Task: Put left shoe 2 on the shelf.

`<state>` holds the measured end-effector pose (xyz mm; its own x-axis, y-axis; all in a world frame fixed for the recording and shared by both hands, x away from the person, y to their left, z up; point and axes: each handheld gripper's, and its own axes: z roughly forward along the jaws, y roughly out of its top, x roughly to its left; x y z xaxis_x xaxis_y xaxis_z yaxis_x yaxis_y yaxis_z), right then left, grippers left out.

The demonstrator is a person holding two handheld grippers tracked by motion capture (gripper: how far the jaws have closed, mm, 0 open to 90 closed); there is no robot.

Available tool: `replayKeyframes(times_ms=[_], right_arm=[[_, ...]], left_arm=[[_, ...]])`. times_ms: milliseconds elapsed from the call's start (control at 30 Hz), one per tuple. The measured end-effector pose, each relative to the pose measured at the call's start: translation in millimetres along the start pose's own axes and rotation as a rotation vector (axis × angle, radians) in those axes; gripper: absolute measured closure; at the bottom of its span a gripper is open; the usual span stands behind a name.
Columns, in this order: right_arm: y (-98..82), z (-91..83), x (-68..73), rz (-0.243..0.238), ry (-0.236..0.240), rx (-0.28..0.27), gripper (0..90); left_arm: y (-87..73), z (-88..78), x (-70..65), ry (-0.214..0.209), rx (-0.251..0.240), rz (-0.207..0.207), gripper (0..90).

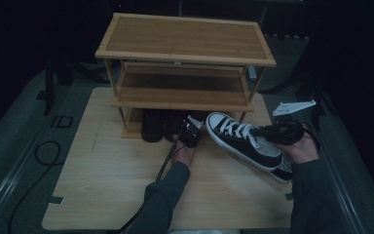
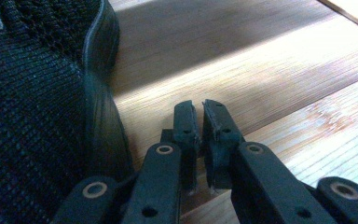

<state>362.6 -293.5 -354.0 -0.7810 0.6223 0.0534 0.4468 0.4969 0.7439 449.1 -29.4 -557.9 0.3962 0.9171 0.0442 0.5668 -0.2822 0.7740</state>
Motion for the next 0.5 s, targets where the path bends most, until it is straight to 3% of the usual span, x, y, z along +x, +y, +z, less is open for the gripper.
replayKeyframes(times_ms=[267, 367, 500], right_arm=[[11.2, -1.8, 2.6, -0.013, 0.022, -0.012, 87.0], [16.5, -3.3, 3.3, -0.014, 0.044, -0.024, 87.0], [24.6, -5.5, 2.3, -0.006, 0.054, -0.048, 87.1]], left_arm=[[0.0, -0.2, 0.1, -0.001, 0.001, 0.000, 84.2], [-0.4, -0.7, -1.6, 0.020, 0.000, -0.021, 84.2], [-0.1, -0.1, -0.4, 0.012, -0.001, -0.005, 84.2]])
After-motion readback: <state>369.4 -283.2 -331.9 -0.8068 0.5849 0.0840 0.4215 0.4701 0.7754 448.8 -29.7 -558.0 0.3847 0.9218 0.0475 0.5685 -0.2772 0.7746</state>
